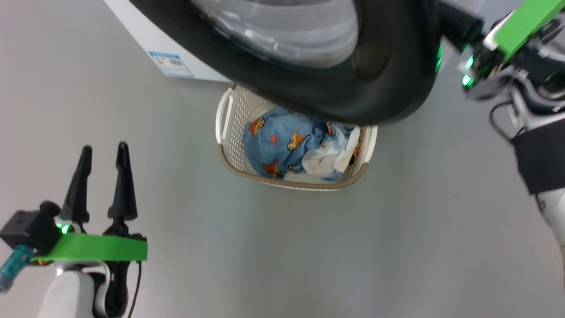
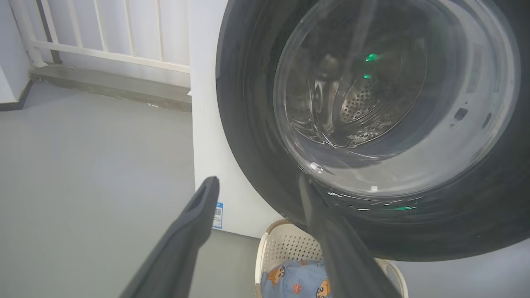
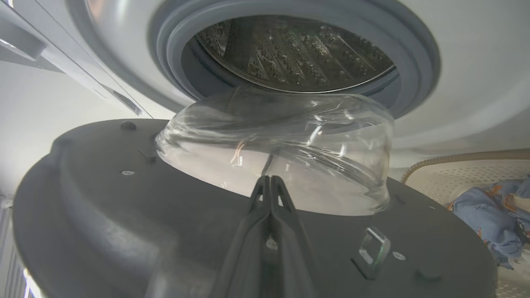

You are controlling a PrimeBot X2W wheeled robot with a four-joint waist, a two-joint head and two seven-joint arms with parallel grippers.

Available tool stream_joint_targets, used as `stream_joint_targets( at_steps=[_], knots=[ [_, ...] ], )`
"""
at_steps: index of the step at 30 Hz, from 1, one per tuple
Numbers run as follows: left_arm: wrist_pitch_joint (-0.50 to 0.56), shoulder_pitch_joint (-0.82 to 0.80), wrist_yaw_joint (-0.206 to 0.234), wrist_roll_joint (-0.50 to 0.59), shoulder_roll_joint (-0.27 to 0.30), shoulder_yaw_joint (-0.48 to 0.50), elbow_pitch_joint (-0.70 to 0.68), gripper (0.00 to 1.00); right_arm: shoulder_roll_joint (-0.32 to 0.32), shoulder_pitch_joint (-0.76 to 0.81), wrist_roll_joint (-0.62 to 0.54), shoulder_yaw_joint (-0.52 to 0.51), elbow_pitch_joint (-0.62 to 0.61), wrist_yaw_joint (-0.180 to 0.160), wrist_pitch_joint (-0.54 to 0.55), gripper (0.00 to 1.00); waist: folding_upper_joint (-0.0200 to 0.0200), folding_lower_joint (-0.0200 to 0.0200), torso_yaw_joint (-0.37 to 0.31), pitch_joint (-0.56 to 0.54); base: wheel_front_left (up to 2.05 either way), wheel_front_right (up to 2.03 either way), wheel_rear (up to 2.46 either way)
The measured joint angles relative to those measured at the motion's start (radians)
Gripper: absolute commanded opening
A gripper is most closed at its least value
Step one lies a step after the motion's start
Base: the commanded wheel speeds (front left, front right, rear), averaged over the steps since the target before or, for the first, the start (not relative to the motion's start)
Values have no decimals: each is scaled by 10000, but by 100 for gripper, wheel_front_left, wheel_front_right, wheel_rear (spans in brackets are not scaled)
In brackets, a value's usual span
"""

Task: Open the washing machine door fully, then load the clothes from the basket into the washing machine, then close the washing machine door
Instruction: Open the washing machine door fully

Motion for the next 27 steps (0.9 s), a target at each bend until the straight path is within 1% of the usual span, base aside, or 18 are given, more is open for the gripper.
stream_joint_targets(
  at_steps=[4, 15, 20, 27],
  knots=[
    [0, 407, 0, 115, -6, 142, 130, 100, 184, 845, 161, 107, -305, 0, 282, 0, 0, 0, -21, -488, 0, 0, 0],
    [0, 1209, 0, 449, -44, 316, 362, 100, 349, 2790, 614, 125, -861, 0, 884, 0, 0, 0, 79, -1921, 0, 0, 0],
    [2, 1410, 0, 556, -63, 389, 456, 100, 468, 3374, 704, 123, -920, 0, 1129, 0, 0, 0, 287, -2362, 0, 0, 0],
    [2, 1612, 0, 713, -81, 435, 481, 100, 662, 4059, 819, 17, -1058, 0, 1304, 0, 0, 0, 787, -2761, 0, 0, 0]
  ],
)
